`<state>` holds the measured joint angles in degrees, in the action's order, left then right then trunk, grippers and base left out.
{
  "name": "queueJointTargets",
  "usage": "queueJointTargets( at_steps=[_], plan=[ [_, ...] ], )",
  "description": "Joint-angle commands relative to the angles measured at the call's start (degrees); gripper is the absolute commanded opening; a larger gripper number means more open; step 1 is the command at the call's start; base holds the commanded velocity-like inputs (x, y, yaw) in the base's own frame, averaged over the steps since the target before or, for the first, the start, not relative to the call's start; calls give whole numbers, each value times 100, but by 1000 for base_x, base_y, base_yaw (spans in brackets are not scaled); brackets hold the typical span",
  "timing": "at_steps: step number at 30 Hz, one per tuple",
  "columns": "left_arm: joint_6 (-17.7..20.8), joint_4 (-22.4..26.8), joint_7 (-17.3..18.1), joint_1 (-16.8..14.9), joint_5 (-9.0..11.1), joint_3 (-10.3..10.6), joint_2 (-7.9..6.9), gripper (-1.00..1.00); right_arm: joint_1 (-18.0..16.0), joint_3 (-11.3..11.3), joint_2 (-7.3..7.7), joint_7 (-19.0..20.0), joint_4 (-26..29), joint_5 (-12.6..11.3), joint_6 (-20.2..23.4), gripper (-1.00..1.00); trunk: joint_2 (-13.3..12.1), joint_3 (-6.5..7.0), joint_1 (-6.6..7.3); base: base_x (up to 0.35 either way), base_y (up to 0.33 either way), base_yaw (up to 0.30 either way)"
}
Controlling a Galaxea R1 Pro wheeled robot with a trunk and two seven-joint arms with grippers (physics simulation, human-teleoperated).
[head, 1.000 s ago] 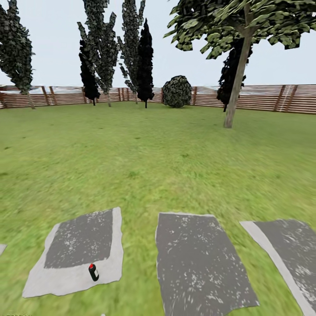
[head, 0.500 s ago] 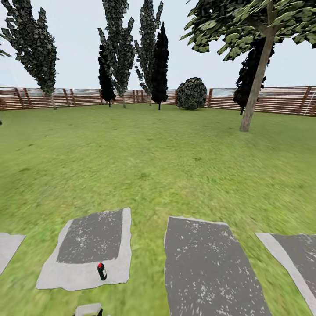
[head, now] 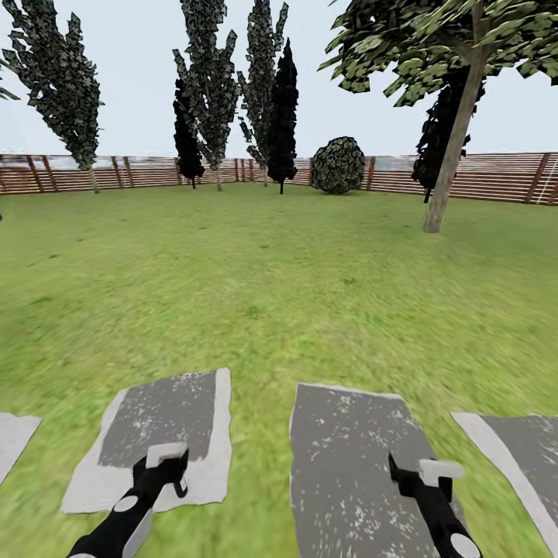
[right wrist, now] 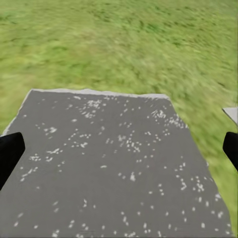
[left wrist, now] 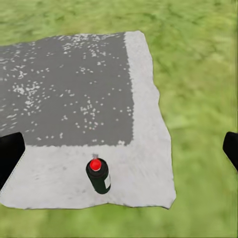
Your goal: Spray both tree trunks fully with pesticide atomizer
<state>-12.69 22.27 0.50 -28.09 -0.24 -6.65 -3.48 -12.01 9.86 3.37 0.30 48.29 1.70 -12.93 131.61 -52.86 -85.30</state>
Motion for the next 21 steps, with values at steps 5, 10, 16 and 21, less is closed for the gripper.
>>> queueJointTargets(
  at_steps=[5,10,16,21],
  plan=[
    [-61,5,0,5,20,-31,-2,100,-11,2,-6,-17,-1,101,18,100,0,0,0,286,-172,117],
    [-78,6,3,5,58,-55,-4,100,-12,7,-3,-12,3,103,18,100,0,0,0,298,-196,267],
    [-110,21,-20,5,42,-49,4,100,-12,7,-3,-12,15,103,19,100,0,0,0,160,-105,200],
    [-111,19,2,5,20,-41,5,100,-12,10,-3,-14,20,103,19,100,0,0,0,2,-1,14]
  ],
)
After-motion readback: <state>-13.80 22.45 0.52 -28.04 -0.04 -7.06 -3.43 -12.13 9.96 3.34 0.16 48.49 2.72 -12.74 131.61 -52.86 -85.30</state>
